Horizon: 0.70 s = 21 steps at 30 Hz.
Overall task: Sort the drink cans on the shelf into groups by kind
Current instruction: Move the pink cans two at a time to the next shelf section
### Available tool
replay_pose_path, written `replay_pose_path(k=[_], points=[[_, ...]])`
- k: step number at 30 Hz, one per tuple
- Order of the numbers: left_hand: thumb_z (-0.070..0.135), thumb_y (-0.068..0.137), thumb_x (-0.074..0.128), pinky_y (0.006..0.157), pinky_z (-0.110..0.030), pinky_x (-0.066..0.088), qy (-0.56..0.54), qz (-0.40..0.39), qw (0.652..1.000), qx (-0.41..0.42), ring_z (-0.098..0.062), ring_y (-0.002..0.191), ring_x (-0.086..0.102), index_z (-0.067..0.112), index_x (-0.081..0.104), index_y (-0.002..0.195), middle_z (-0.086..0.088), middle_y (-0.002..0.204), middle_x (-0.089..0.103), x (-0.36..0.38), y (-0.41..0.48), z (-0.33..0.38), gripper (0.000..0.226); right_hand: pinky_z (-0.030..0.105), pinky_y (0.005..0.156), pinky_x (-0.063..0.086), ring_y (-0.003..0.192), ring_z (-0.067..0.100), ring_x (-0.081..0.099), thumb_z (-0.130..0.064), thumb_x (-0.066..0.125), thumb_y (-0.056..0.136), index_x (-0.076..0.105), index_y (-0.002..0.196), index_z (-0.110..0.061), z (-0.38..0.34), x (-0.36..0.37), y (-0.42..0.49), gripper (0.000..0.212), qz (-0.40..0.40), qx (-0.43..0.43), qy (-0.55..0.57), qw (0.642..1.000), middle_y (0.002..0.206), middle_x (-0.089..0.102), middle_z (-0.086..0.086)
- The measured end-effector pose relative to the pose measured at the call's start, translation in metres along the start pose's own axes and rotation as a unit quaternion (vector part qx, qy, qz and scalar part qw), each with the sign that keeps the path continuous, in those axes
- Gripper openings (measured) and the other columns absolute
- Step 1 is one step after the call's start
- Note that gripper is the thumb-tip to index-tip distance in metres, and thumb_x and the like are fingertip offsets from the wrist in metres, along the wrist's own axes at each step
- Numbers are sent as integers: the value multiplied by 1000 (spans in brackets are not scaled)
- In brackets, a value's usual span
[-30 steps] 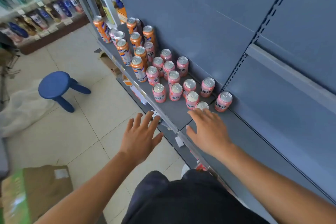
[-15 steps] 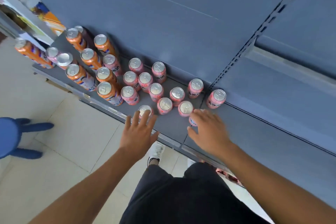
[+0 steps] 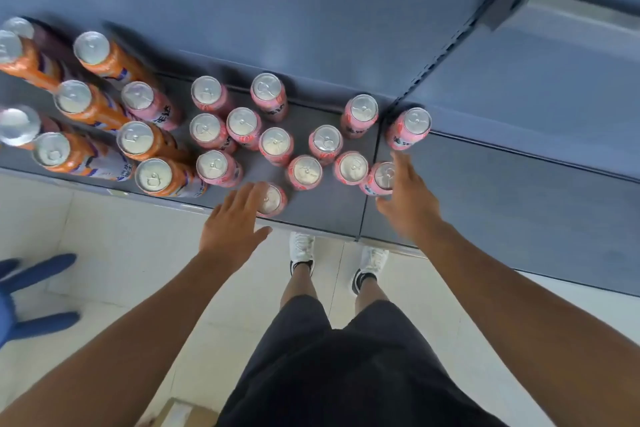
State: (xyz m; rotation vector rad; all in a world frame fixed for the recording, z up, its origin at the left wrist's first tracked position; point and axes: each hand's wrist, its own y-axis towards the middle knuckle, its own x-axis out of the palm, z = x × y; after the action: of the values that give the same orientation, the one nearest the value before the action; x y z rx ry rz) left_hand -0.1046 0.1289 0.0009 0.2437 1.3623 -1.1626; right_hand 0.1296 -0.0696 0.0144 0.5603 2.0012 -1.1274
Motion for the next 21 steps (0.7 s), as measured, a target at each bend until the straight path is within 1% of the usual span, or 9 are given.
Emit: replay_pose_path(k=[4,6,9,11,12,14,16,19,21], points=[[30,80,82,93,-44,49,-183,-7,980,-76,-24,120,54,28,35,137,2,135,54,9,15,-3,74,36,92,42,126,29,51,-22,72,84,28,150,-17,10,14,16,79,-4,52,95,994,146,46,5],[30,76,85,90,-41,51,-240,-8,966,-101,-23,112,57,30,38,131,4,125,58,15,20,-4,73,32,86,42,116,26,56,-26,77,80,39,140,-18,14,20,19,72,15,54,130,990,134,54,3],[27,71,89,80,-31,49,-290,-2,950,-118,-18,102,58,31,43,123,7,114,61,21,25,-2,70,31,81,44,103,21,58,-27,80,75,45,128,-22,15,23,20,64,24,62,177,982,119,59,-2],[27,70,89,73,-24,44,-298,10,947,-119,-16,99,58,29,46,120,7,111,62,21,26,1,65,34,82,49,100,20,60,-26,80,74,47,126,-24,14,21,19,62,23,71,191,979,114,61,-4],[28,71,88,72,-24,44,-293,14,950,-111,-15,97,58,30,47,117,8,108,63,21,26,1,62,36,83,51,99,19,60,-27,81,72,48,124,-26,13,20,18,61,23,76,197,977,111,62,-6],[32,71,87,75,-31,49,-274,12,958,-84,-15,94,60,34,49,112,12,106,63,18,24,1,57,39,85,53,97,17,61,-29,82,70,51,119,-29,11,15,15,59,22,83,214,973,107,63,-9],[34,71,87,80,-35,53,-260,2,964,-59,-12,94,60,36,50,112,15,106,63,14,19,0,56,36,83,54,97,16,62,-29,83,68,51,117,-31,10,11,9,59,18,88,231,969,106,62,-10],[37,70,88,84,-35,54,-243,-9,970,-28,-11,99,58,35,49,117,15,111,62,6,8,1,61,30,79,53,97,14,61,-26,84,70,46,117,-33,7,1,-8,61,14,82,245,966,105,61,-11],[41,70,87,87,-34,54,-223,-23,975,2,-12,105,58,36,46,121,15,116,60,-1,0,2,65,32,80,53,97,15,62,-26,83,71,45,120,-33,6,-6,-21,62,9,61,238,969,107,61,-10]])
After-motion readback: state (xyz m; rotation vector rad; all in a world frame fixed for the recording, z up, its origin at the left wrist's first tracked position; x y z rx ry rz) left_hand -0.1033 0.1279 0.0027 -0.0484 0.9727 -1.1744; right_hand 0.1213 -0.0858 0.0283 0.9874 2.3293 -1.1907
